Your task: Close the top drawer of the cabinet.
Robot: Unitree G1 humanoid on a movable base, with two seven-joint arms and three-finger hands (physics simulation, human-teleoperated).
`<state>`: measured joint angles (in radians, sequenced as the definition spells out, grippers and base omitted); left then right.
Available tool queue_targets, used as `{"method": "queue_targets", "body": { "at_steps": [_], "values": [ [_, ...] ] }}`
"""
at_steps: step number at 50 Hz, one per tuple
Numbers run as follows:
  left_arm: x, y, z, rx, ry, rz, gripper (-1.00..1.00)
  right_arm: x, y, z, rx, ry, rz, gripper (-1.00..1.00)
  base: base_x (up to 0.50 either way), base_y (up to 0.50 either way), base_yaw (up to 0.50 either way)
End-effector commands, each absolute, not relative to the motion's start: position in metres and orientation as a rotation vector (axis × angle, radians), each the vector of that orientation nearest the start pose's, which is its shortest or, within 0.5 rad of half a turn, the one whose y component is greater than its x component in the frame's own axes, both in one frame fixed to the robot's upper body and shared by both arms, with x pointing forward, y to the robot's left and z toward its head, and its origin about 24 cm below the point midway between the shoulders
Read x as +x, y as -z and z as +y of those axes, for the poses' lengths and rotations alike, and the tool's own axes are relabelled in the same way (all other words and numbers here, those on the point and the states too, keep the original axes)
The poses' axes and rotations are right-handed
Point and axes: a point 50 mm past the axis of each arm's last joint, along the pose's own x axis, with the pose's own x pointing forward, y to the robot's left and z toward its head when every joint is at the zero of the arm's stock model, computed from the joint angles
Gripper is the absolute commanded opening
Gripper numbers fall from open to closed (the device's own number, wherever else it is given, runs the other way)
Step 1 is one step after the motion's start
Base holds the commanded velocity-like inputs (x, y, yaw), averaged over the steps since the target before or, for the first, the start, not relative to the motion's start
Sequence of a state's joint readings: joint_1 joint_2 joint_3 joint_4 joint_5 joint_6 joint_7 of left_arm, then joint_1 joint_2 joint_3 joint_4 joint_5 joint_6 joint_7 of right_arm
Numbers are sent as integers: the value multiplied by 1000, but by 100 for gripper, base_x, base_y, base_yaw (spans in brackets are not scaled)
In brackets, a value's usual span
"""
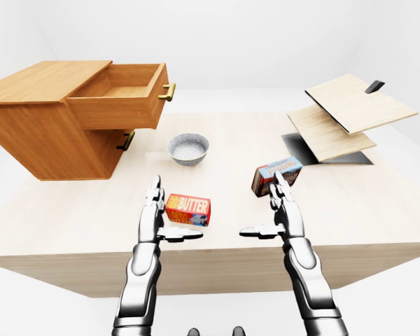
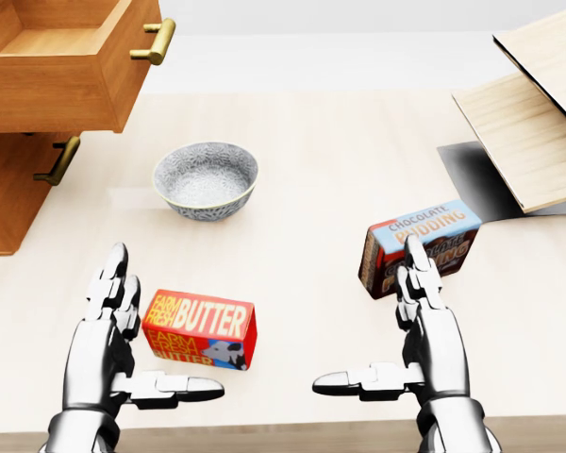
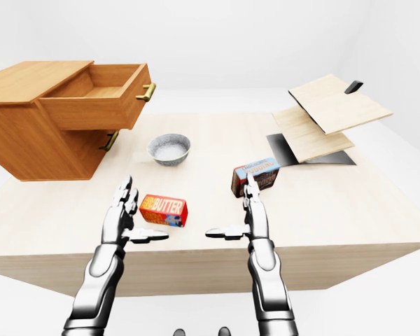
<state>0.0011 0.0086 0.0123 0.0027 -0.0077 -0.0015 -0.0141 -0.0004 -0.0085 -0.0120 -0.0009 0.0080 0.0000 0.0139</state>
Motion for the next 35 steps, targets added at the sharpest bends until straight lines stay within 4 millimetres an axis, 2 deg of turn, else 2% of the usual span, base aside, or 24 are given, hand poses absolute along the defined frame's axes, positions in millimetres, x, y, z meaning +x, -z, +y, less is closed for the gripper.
{"method": "queue_targets", "body": {
  "at_steps": [1, 14, 22, 26, 28, 35],
  "values": [
    [252, -40, 160, -1, 3, 6, 100, 253, -43, -159, -2, -8, -6, 100, 0, 0, 0],
    [252, -40, 160, -5, 7, 7, 100, 253, -45, -158, -1, -10, -8, 100, 0, 0, 0],
    [259, -50, 163, -8, 0, -1, 100, 259, -54, -162, 4, -9, -16, 100, 0, 0, 0],
    [267, -66, 165, -8, 3, -46, 100, 263, -80, -162, 12, -10, -108, 100, 0, 0, 0],
    [274, -87, 166, -3, 7, -129, 100, 265, -101, -165, 16, -5, -195, 100, 0, 0, 0],
    [287, -132, 165, 3, 30, -301, 100, 269, -149, -166, 34, 12, -392, 100, 0, 0, 0]
  ]
}}
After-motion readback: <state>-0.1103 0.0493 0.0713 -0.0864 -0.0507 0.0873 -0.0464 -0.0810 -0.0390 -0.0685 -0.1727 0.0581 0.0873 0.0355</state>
